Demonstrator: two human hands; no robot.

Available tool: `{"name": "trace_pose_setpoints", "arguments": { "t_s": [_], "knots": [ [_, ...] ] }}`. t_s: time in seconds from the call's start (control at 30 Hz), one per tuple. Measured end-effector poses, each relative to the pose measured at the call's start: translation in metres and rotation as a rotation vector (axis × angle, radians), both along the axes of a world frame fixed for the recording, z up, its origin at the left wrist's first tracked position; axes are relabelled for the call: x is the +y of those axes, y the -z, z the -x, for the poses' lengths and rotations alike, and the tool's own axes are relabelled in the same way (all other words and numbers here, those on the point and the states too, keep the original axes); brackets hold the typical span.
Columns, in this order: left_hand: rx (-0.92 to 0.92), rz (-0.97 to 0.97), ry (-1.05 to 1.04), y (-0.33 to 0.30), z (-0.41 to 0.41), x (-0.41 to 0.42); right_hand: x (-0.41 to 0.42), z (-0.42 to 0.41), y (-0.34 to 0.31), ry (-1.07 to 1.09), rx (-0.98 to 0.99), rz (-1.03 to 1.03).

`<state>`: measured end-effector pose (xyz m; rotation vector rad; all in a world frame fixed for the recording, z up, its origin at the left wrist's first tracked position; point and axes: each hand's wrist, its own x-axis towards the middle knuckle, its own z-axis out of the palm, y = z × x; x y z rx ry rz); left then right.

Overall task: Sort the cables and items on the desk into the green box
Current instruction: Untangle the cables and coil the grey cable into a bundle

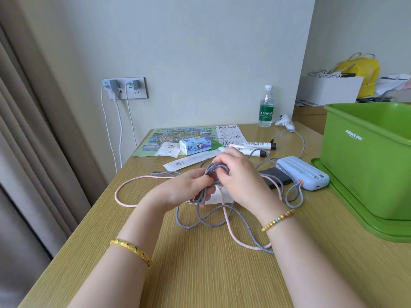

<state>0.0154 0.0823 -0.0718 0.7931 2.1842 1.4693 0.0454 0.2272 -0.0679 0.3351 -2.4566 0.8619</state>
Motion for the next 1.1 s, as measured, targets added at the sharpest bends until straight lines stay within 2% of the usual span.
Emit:
{"name": "trace_pose_setpoints", "arguments": {
  "t_s": [0.23,0.3,0.37,0.43,0.47,0.6,0.7,0.77,0.87,0.9,0.97,1.1],
  "knots": [
    [0.129,0.076,-0.033,-0.002,-0.002,0.003,0.003,-0.002,0.002,0.051,0.084,-0.072],
    [0.156,0.075,-0.112,0.000,-0.001,0.006,0.006,-0.001,0.000,-0.008,-0.048,0.068],
    [0.169,-0.010,-0.238,0.001,0.002,0.006,0.011,0.000,-0.005,-0.109,-0.204,0.276],
    [0.160,-0.183,-0.376,-0.002,0.008,0.002,0.016,-0.001,-0.009,-0.166,-0.272,0.438],
    [0.128,-0.308,-0.428,-0.004,0.011,0.000,0.018,-0.002,-0.009,-0.175,-0.291,0.455],
    [-0.120,-0.847,-0.488,-0.012,0.016,0.000,0.007,-0.006,-0.003,-0.278,-0.476,0.233],
    [-0.144,-1.025,-0.484,-0.019,0.013,-0.002,-0.005,-0.008,0.002,-0.360,-0.559,0.145],
    [-0.127,-1.082,-0.522,-0.024,0.012,-0.006,-0.005,-0.007,0.005,-0.278,-0.531,0.010],
    [-0.160,-1.185,-0.568,-0.030,0.013,-0.016,0.001,-0.002,0.012,0.029,-0.376,-0.308],
    [-0.175,-1.190,-0.589,-0.031,0.015,-0.020,0.002,0.000,0.014,0.080,-0.338,-0.354],
    [-0.171,-1.095,-0.661,-0.030,0.017,-0.023,0.003,0.003,0.016,0.118,-0.264,-0.314],
    [0.013,-0.520,-0.798,-0.019,0.020,-0.015,0.004,0.008,0.011,0.111,-0.045,-0.020]
  ]
}}
